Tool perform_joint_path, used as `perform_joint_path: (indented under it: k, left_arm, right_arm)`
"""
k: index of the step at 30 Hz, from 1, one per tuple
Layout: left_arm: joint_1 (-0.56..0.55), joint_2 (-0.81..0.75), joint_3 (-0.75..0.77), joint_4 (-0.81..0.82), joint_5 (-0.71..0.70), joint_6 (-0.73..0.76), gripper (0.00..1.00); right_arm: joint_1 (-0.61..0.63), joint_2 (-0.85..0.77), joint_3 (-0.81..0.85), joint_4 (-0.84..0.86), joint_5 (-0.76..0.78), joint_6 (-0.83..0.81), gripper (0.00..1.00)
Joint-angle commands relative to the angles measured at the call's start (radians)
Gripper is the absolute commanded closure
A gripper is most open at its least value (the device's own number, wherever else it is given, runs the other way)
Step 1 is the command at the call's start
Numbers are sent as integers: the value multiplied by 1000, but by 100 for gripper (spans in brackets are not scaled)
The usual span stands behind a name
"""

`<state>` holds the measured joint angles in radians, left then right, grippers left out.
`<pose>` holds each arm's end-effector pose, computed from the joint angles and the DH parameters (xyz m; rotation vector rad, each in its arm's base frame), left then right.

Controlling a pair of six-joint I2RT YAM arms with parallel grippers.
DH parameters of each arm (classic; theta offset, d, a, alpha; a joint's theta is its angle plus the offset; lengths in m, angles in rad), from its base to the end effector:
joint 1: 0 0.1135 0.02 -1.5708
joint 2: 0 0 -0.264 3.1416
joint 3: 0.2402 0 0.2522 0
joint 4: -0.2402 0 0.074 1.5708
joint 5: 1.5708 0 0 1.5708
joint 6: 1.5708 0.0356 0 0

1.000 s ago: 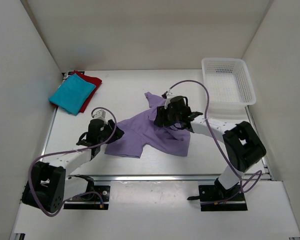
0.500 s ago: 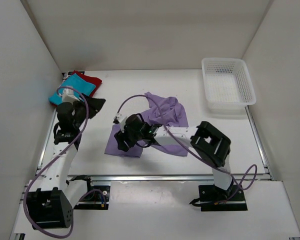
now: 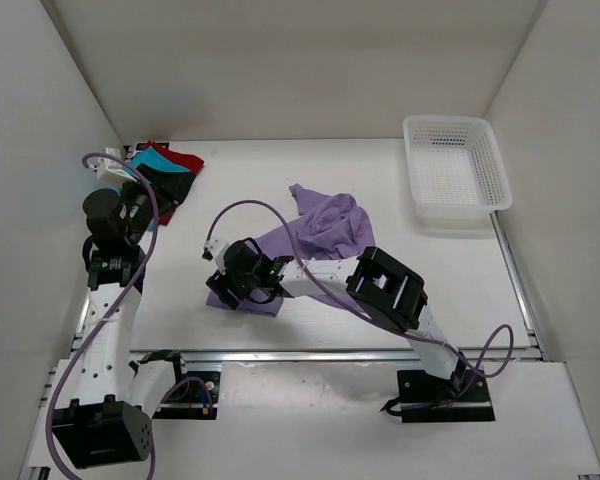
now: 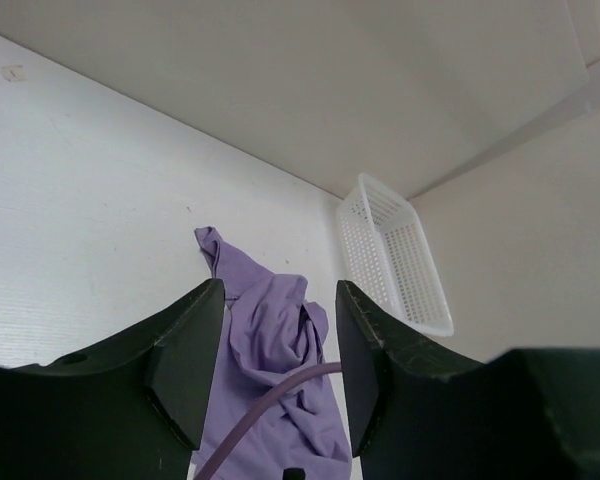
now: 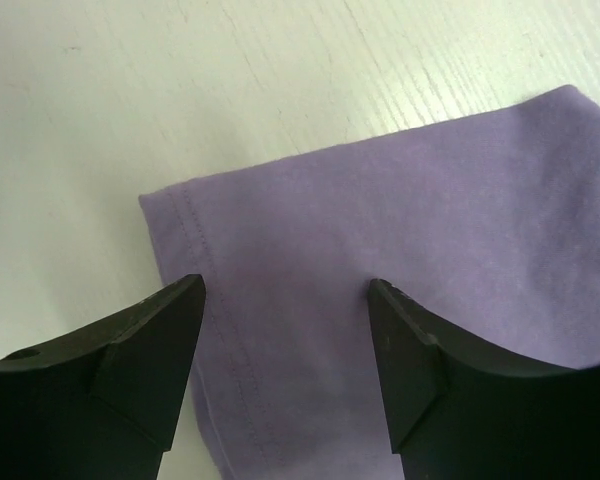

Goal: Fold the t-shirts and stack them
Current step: Flatten out the tshirt

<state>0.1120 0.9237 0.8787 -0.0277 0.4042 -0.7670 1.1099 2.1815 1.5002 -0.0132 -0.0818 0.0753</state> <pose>0.2149 0.0101 0.3653 -0.4236 1.6506 -0.8254 0.2125 0.4344 0.1520 -1.2092 2.0334 0.6992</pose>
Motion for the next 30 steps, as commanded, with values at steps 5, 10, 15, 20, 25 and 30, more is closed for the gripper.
perform_joint_path:
  k: [5,10,15,20,25,30]
  left_arm:
    - [40,4,42,-15,28,21,41]
    - [83,30,-27,80,87,-37,42]
    - [77,40,-86,86,67,-25,44]
    - [49,63,-162,92,68,-6,44]
    - [-18,104,-314,184,56,-43,44]
    - [-144,162,-389,241,9,-51,43]
  right_arm:
    - [42,-67,-210,62,236,-65,36]
    - [53,-117,-369,98,341,-112,52]
    - [42,-172,-391,101,355,-77,99]
    - [-92,-385,-339,102,229,-23,100]
    - [-325,-671,-207,20,47,50,99]
    - [-632,-862,-189,-7,-61,156,100]
